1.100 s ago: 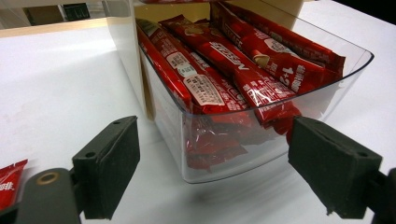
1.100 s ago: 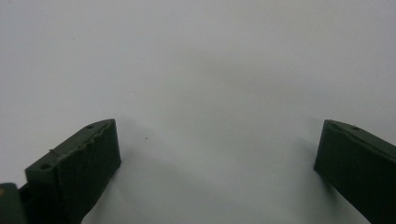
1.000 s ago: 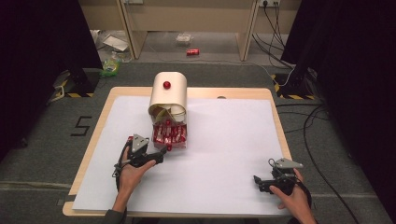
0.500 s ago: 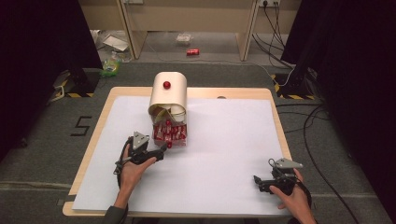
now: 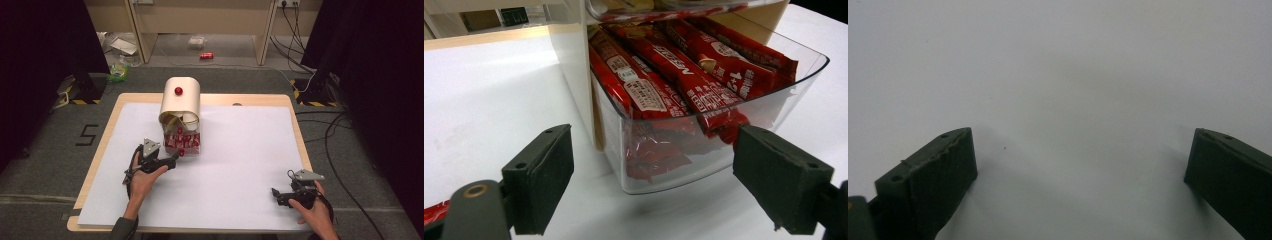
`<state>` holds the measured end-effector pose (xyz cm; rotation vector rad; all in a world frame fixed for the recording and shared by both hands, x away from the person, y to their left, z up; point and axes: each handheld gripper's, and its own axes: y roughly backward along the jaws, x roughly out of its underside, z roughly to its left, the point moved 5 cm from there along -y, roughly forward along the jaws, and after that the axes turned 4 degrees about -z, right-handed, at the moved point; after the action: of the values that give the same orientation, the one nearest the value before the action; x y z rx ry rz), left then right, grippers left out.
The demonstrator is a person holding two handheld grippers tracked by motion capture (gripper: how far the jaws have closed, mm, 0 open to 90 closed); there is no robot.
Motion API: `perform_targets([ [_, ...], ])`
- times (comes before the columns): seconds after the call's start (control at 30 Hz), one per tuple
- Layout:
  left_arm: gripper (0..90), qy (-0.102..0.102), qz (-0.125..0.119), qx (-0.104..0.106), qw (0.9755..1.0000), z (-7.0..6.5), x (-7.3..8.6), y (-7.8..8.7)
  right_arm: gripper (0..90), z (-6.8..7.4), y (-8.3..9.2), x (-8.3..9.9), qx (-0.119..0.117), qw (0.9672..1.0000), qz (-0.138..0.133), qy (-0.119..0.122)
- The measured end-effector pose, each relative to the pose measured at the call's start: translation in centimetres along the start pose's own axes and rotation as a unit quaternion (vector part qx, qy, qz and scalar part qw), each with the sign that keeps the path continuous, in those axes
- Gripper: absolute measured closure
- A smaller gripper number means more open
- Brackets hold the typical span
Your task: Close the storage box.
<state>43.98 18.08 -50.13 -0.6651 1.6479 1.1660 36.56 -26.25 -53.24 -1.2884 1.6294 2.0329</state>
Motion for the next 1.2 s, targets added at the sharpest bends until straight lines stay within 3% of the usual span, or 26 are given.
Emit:
perform_targets([
  [0.4,17.2,-0.007,-0.003,-0.009,0.9999,0.2,-0.3,-0.6,0.6,0.0,0.0,0.0,0.000,1.0000,0.000,0.000],
  [1.2,17.2,0.010,-0.005,-0.015,0.9998,1.0,-0.5,-1.9,0.5,0.0,0.0,0.0,0.000,1.0000,0.001,-0.001],
])
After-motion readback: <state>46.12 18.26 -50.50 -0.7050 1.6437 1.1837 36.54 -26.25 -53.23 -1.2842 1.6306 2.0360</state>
